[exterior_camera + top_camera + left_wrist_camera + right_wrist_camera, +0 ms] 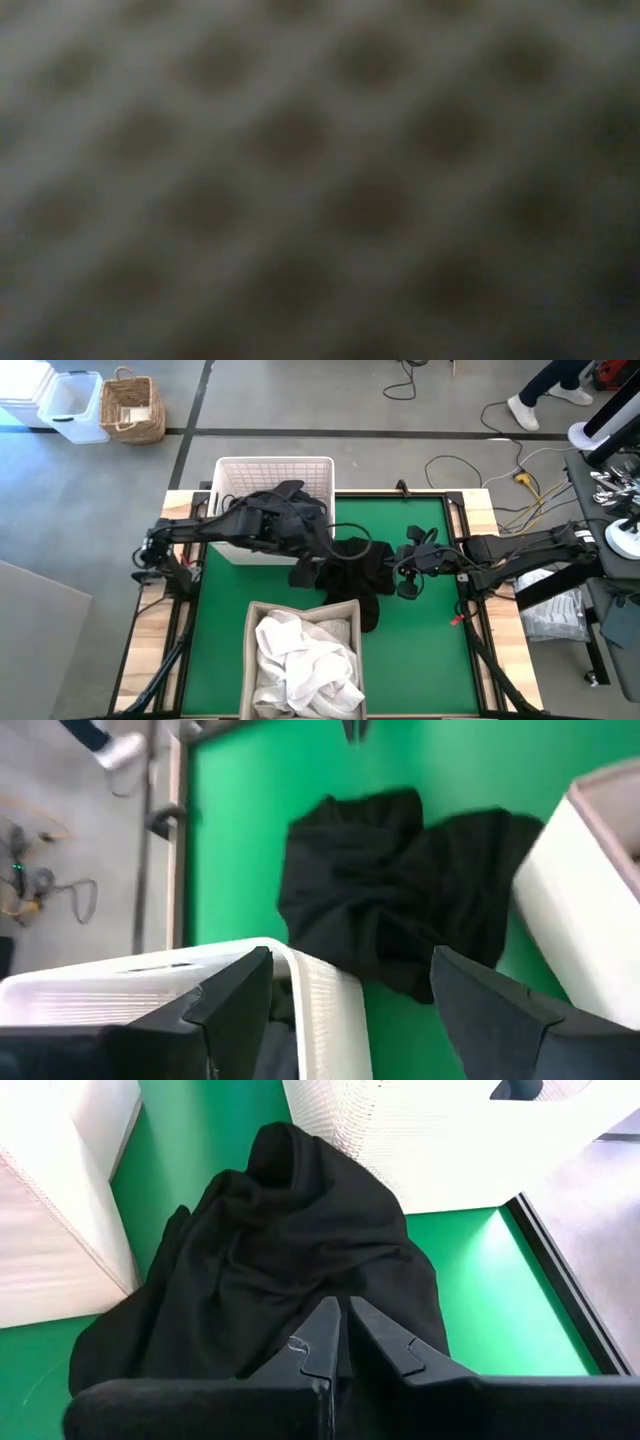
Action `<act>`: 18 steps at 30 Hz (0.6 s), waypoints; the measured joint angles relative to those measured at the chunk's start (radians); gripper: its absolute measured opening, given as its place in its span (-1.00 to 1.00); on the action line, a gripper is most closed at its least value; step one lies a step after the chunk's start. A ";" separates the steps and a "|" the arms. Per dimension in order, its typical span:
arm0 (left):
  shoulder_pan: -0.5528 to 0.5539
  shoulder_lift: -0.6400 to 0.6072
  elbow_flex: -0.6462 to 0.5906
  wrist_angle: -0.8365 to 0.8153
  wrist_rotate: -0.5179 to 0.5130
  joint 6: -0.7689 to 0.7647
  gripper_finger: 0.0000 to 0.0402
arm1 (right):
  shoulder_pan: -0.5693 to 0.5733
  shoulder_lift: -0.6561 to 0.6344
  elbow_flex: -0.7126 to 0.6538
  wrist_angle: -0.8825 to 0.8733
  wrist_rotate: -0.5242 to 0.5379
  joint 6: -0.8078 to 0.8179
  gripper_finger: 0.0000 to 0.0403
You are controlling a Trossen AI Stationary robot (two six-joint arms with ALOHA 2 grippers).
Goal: Sort clothes
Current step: Put the black shirt into the white bin
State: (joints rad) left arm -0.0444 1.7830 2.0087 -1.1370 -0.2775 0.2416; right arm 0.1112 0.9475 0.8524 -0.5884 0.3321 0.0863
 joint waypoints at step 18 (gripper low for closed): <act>0.028 0.039 0.025 -0.259 0.146 0.113 0.11 | 0.000 0.011 -0.006 -0.005 0.000 -0.008 -0.91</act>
State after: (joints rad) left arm -0.0167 1.8225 2.0338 -1.3956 -0.1312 0.3549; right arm 0.1112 0.9586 0.8463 -0.5930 0.3317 0.0780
